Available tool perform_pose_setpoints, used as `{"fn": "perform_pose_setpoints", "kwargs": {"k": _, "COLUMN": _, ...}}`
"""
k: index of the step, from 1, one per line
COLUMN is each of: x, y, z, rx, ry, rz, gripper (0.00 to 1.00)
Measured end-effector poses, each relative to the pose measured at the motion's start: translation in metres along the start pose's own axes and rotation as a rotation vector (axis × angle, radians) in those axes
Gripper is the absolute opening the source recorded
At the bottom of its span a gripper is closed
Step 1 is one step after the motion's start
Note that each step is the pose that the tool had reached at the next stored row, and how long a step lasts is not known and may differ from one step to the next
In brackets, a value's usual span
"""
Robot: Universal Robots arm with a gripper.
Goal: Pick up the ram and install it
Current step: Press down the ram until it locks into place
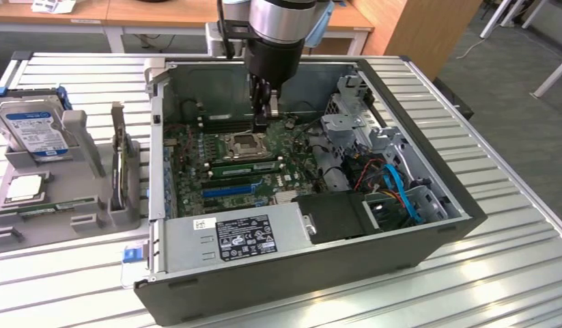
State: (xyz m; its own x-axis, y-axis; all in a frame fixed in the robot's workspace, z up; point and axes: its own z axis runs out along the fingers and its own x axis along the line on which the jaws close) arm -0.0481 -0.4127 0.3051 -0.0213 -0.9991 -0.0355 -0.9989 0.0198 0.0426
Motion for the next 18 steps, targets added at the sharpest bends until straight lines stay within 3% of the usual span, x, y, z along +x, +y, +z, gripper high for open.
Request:
{"fn": "perform_pose_setpoints", "kwargs": {"k": 4, "x": 0.0, "y": 0.0, "z": -0.0004, "rx": -0.0001, "ry": 0.0001, "rz": 0.0, "gripper": 0.1}}
{"fn": "perform_pose_setpoints", "kwargs": {"k": 13, "x": -0.001, "y": 0.0007, "z": -0.0176, "rx": -0.0001, "ry": 0.0001, "rz": 0.0, "gripper": 0.1}}
{"fn": "perform_pose_setpoints", "kwargs": {"k": 18, "x": -0.001, "y": 0.0007, "z": -0.0182, "rx": 0.0, "ry": 0.0, "rz": 0.0, "gripper": 0.1}}
